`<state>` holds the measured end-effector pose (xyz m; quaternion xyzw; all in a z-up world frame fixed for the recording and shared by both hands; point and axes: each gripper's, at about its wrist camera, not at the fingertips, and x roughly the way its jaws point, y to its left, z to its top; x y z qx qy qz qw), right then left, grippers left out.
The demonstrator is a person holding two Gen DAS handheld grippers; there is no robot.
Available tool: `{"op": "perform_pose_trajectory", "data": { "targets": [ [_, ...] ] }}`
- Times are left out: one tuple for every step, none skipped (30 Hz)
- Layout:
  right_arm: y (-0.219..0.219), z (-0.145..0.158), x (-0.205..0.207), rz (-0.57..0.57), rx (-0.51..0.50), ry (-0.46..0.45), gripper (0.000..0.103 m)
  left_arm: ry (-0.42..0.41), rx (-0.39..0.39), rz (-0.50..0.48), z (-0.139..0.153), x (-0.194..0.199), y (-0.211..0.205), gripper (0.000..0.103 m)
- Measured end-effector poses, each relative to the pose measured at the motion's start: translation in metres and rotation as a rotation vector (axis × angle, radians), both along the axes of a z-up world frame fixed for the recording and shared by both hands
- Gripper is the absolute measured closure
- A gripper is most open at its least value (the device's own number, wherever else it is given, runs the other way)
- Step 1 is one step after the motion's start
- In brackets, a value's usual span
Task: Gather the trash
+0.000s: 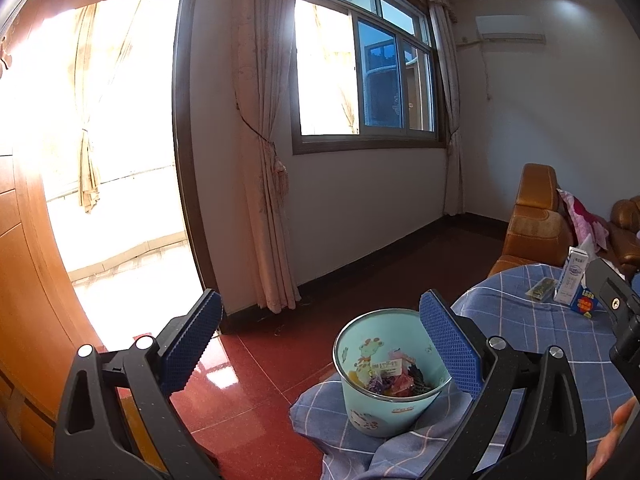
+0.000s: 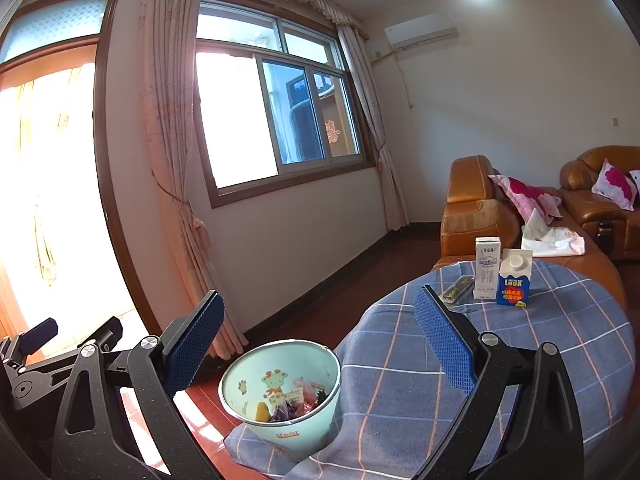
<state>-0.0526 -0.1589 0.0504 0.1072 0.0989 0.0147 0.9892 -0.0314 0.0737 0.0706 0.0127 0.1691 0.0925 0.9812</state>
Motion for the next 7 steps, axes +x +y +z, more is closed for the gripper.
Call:
{"op": "perform_pose_trajectory", "data": {
  "targets": [
    [-0.001, 0.000, 0.001, -0.005, 0.001, 0.001, 0.009, 0.002, 0.001, 0.004, 0.001, 0.001, 0.000, 0.006],
    [-0.003, -0.001, 0.002, -0.014, 0.004, 0.006, 0.009, 0.003, -0.002, 0.005, 0.001, 0.001, 0.000, 0.006],
    [-0.006, -0.001, 0.003, -0.021, 0.007, 0.011, 0.009, 0.006, -0.005, 0.000, 0.000, 0.001, 0.000, 0.006],
    [-0.007, -0.002, 0.003, -0.028, 0.010, 0.017, 0.008, 0.009, -0.005, -0.005, 0.000, 0.002, 0.000, 0.006],
    [-0.010, -0.003, 0.005, -0.039, 0.017, 0.025, 0.008, 0.011, -0.002, -0.009, -0.001, 0.002, -0.001, 0.006],
    [-0.014, -0.004, 0.006, -0.052, 0.022, 0.032, 0.008, 0.012, 0.000, -0.011, -0.002, 0.002, -0.003, 0.006],
    [-0.017, -0.006, 0.008, -0.063, 0.023, 0.038, 0.007, 0.014, 0.005, -0.012, -0.003, 0.003, -0.004, 0.006]
  ]
}}
